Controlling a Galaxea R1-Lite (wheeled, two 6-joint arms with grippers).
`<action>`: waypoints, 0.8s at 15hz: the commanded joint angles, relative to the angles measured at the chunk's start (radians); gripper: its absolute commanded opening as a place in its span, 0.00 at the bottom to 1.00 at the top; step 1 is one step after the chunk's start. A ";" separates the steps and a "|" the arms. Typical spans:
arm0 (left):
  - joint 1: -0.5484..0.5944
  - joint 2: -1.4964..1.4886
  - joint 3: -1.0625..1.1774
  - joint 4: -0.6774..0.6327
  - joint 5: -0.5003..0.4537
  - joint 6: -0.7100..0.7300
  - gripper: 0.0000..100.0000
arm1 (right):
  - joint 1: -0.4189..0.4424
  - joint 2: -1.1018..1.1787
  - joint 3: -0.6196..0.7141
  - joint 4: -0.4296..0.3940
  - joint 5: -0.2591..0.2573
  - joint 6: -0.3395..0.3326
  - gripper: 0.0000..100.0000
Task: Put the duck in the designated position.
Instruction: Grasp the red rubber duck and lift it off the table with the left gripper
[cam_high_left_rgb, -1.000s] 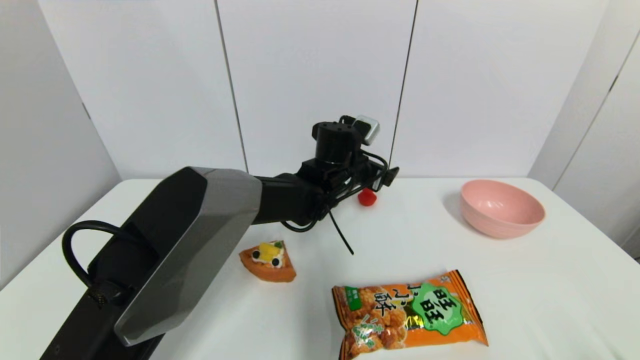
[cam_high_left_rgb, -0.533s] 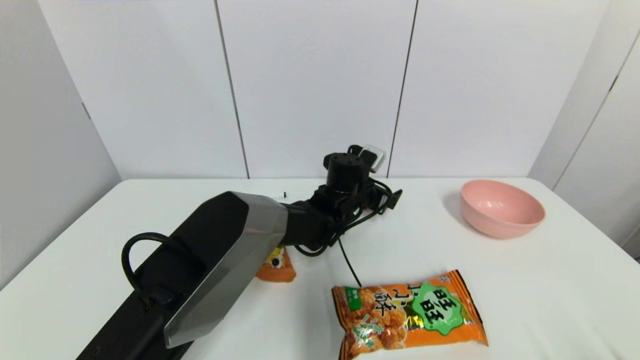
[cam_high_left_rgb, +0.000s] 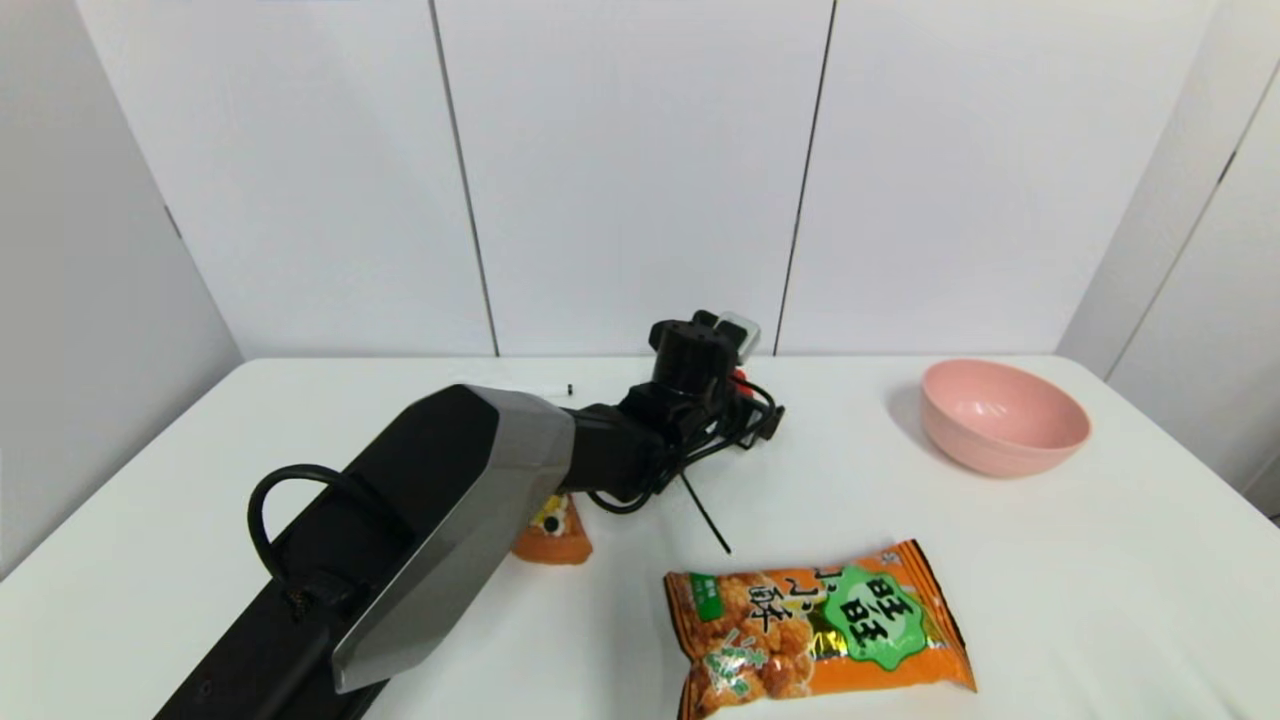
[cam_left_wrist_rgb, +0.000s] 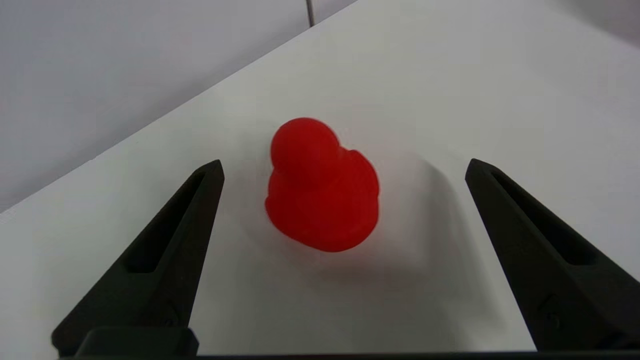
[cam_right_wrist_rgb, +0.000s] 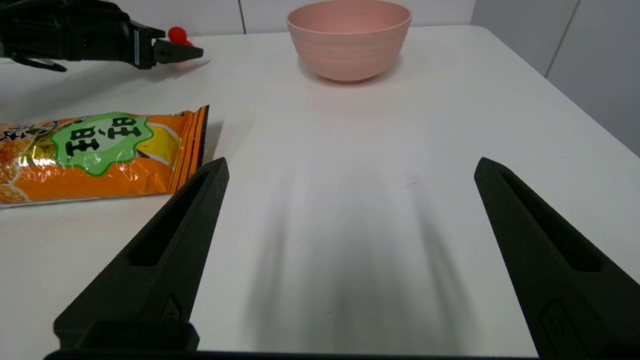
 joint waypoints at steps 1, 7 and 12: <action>0.012 -0.019 0.000 0.006 0.021 -0.043 1.00 | 0.000 0.000 0.000 -0.001 0.000 0.000 1.00; 0.020 -0.013 0.000 0.004 0.024 -0.066 1.00 | 0.000 0.002 0.000 -0.001 0.000 0.000 1.00; 0.021 -0.002 0.000 0.004 0.024 -0.069 1.00 | 0.000 0.002 0.000 -0.001 0.000 0.000 1.00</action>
